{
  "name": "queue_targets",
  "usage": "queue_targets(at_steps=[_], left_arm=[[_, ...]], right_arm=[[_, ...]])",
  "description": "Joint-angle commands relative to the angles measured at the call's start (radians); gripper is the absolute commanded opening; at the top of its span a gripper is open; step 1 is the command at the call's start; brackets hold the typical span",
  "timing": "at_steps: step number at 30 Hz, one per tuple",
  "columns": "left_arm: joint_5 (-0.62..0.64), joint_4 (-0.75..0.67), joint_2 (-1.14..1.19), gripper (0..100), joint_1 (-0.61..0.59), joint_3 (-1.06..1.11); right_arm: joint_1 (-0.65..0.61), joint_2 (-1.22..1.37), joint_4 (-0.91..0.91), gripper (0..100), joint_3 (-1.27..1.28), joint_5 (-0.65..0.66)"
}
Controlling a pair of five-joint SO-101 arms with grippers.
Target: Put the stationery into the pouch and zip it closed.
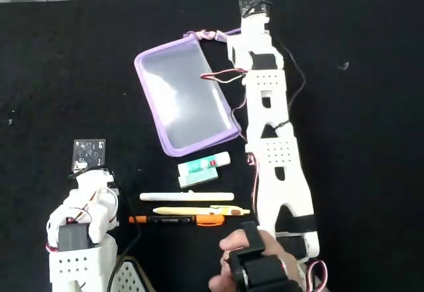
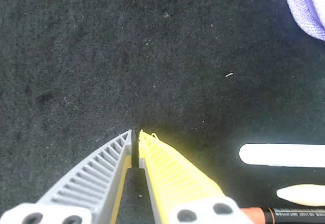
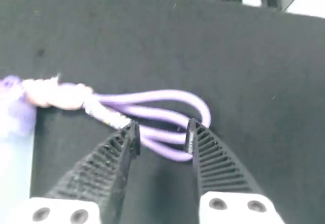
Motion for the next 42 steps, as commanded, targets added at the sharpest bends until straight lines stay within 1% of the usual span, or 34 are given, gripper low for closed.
queue_targets(at_steps=[1,3,12,14,18,21,23,26,29,30,33,42], left_arm=[[0.009,0.006,-0.006,3,-0.008,0.022],[0.009,0.006,-0.006,3,-0.008,0.022],[0.009,0.006,-0.006,3,-0.008,0.022],[0.009,0.006,-0.006,3,-0.008,0.022],[0.009,0.006,-0.006,3,-0.008,0.022],[0.009,0.006,-0.006,3,-0.008,0.022],[0.009,0.006,-0.006,3,-0.008,0.022],[0.009,0.006,-0.006,3,-0.008,0.022],[0.009,0.006,-0.006,3,-0.008,0.022],[0.009,0.006,-0.006,3,-0.008,0.022],[0.009,0.006,-0.006,3,-0.008,0.022],[0.009,0.006,-0.006,3,-0.008,0.022]], right_arm=[[-0.009,-0.004,-0.068,15.5,-0.042,-0.008],[-0.012,0.01,-0.055,15.5,-0.044,-0.005],[0.009,0.013,0.295,15.5,-0.053,0.005],[0.018,0.016,0.364,15.5,-0.051,0.068],[0.061,0.018,0.523,15.5,-0.054,0.272],[0.11,-0.001,0.623,15.5,-0.071,0.391],[0.146,-0.031,0.68,15.5,-0.073,0.445],[0.184,-0.096,0.773,15.5,-0.071,0.493],[0.193,-0.176,0.878,15.5,-0.071,0.528],[0.189,-0.205,0.91,15.5,-0.07,0.534],[0.176,-0.275,0.918,15.5,-0.067,0.508],[0.092,-0.354,0.919,15.5,-0.065,0.341]])
